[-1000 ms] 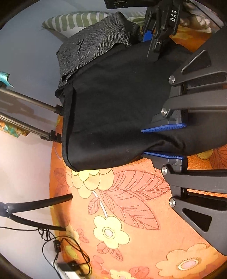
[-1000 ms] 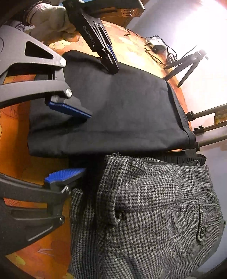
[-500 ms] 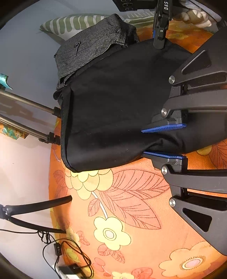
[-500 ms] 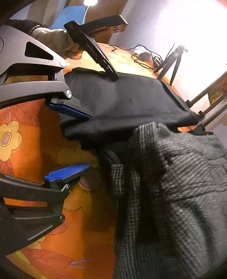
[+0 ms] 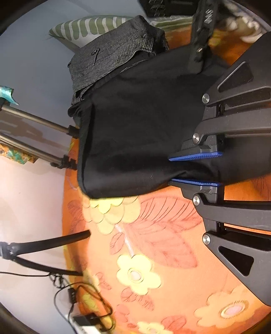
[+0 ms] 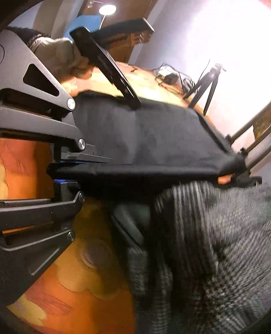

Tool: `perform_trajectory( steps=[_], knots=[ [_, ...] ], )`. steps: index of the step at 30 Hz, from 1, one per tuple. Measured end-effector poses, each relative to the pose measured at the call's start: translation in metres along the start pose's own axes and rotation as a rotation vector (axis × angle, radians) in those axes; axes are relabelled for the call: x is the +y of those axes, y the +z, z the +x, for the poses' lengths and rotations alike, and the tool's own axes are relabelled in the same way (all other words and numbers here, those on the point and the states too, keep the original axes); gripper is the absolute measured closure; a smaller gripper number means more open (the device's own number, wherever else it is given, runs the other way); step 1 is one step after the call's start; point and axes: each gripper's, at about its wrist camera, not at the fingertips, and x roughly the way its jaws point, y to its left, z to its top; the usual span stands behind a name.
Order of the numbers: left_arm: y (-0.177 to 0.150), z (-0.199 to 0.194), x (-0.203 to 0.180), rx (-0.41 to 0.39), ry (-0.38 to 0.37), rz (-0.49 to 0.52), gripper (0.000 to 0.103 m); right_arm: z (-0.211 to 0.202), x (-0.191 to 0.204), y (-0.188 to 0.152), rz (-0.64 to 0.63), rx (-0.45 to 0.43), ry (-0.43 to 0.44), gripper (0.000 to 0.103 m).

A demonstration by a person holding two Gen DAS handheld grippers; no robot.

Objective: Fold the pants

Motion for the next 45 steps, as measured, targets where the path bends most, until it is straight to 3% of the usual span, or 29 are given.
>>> perform_trajectory(
  steps=[4, 8, 12, 13, 16, 17, 19, 22, 28, 31, 35, 40, 42, 45],
  knots=[
    [0.004, -0.004, 0.016, 0.008, 0.004, -0.012, 0.089, 0.002, 0.03, -0.014, -0.032, 0.033, 0.056, 0.094],
    [0.003, -0.009, 0.019, 0.024, -0.007, 0.021, 0.089, 0.011, 0.045, -0.019, -0.14, 0.053, -0.056, 0.087],
    [0.015, -0.017, 0.032, 0.011, -0.032, -0.009, 0.086, 0.008, 0.041, -0.013, -0.154, 0.015, -0.1, 0.051],
    [0.02, -0.018, 0.036, 0.005, -0.039, -0.024, 0.085, 0.006, 0.039, -0.011, -0.158, -0.005, -0.102, 0.048],
    [0.034, -0.011, 0.047, 0.032, -0.089, -0.07, 0.083, -0.004, 0.024, -0.003, -0.131, -0.035, -0.108, 0.048],
    [0.037, -0.008, 0.047, 0.047, -0.1, -0.072, 0.075, -0.004, 0.016, 0.001, -0.104, -0.041, -0.091, 0.048],
    [0.042, -0.001, 0.045, 0.053, -0.096, -0.063, 0.069, -0.001, 0.008, 0.007, -0.069, -0.04, -0.066, 0.048],
    [0.045, 0.011, 0.044, 0.075, -0.11, -0.056, 0.069, 0.008, -0.002, 0.018, -0.046, -0.042, -0.04, 0.048],
    [0.049, 0.027, 0.043, 0.083, -0.124, -0.053, 0.069, 0.03, 0.005, 0.029, -0.068, -0.048, -0.043, 0.047],
    [0.052, 0.034, 0.042, 0.083, -0.128, -0.053, 0.059, 0.035, 0.011, 0.032, -0.087, -0.07, -0.058, 0.043],
    [0.052, 0.045, 0.038, 0.078, -0.147, -0.055, 0.057, 0.041, 0.015, 0.033, -0.069, -0.094, -0.06, 0.04],
    [0.048, 0.042, 0.037, 0.058, -0.165, -0.022, 0.057, 0.045, 0.014, 0.031, -0.06, -0.074, -0.018, 0.056],
    [0.047, 0.043, 0.035, 0.052, -0.167, -0.006, 0.058, 0.045, 0.009, 0.031, -0.035, -0.073, 0.013, 0.057],
    [0.047, 0.044, 0.035, 0.036, -0.169, -0.02, 0.061, 0.047, 0.012, 0.032, -0.057, -0.095, -0.008, 0.057]
  ],
)
